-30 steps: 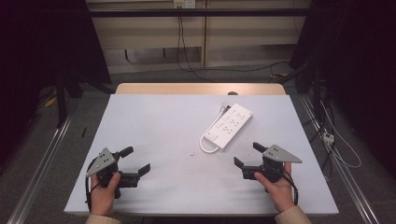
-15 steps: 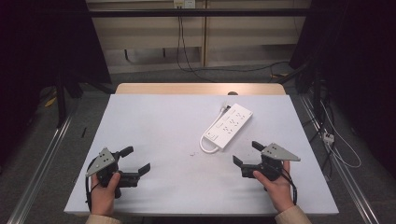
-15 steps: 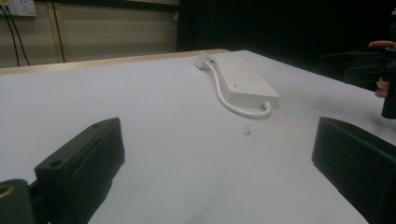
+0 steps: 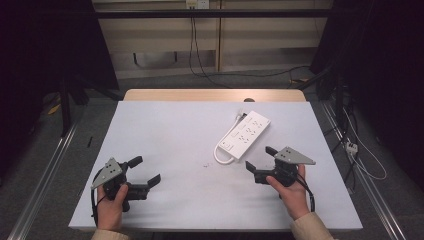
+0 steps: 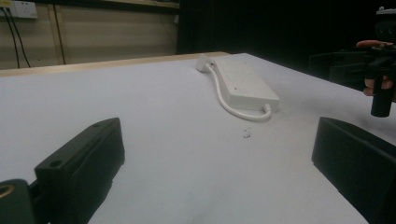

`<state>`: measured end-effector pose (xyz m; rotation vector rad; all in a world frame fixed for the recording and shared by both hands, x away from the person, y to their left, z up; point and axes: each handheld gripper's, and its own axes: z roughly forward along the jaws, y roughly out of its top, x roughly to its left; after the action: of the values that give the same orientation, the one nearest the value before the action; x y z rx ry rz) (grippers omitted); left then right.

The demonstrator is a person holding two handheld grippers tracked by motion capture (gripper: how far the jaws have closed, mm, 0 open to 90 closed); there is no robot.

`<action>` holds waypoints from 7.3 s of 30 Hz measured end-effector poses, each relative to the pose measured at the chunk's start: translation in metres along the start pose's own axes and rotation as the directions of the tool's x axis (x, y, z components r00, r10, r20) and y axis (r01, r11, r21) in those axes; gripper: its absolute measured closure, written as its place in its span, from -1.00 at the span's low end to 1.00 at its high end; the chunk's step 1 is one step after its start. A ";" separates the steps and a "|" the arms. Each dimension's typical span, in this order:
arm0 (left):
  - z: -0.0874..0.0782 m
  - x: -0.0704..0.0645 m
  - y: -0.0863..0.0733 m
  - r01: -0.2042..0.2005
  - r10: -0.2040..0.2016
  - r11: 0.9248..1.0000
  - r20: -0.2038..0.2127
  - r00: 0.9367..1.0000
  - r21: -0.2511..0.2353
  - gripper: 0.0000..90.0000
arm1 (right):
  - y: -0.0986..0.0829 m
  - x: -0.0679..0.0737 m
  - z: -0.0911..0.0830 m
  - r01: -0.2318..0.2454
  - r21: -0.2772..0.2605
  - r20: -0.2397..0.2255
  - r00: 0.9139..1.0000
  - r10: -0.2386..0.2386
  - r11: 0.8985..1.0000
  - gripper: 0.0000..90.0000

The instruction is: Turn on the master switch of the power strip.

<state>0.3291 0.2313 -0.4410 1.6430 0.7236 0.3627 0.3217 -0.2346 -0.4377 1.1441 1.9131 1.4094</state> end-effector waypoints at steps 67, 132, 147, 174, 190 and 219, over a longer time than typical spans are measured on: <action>0.003 0.001 0.001 0.014 -0.014 1.000 0.015 1.000 -0.019 -0.95 | 0.024 -0.007 0.070 -0.021 0.074 -0.039 0.999 0.024 0.997 0.35; 0.002 0.003 0.002 0.014 -0.013 0.999 0.015 1.000 -0.029 -0.95 | 0.026 -0.003 0.101 -0.004 0.140 -0.097 0.995 0.018 0.990 1.00; 0.001 0.002 0.002 0.015 -0.015 0.999 0.014 1.000 -0.033 -0.95 | 0.022 -0.001 0.106 0.018 0.160 -0.102 0.995 -0.002 0.987 1.00; -0.001 0.003 0.002 0.024 -0.024 0.999 0.012 1.000 -0.041 -0.95 | 0.024 -0.001 0.114 0.076 0.205 -0.082 0.995 -0.060 0.976 1.00; -0.002 0.003 0.002 0.025 -0.024 0.999 0.009 1.000 -0.043 -0.95 | 0.022 0.000 0.116 0.094 0.203 -0.084 0.993 -0.078 0.975 1.00; -0.004 0.003 0.003 0.023 -0.023 0.998 0.008 1.000 -0.052 -0.95 | 0.021 0.000 0.117 0.120 0.199 -0.080 0.991 -0.106 0.973 1.00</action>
<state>0.3297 0.2359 -0.4376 1.5845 0.7212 0.3561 0.4204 -0.1721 -0.4577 1.0698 2.1760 1.2287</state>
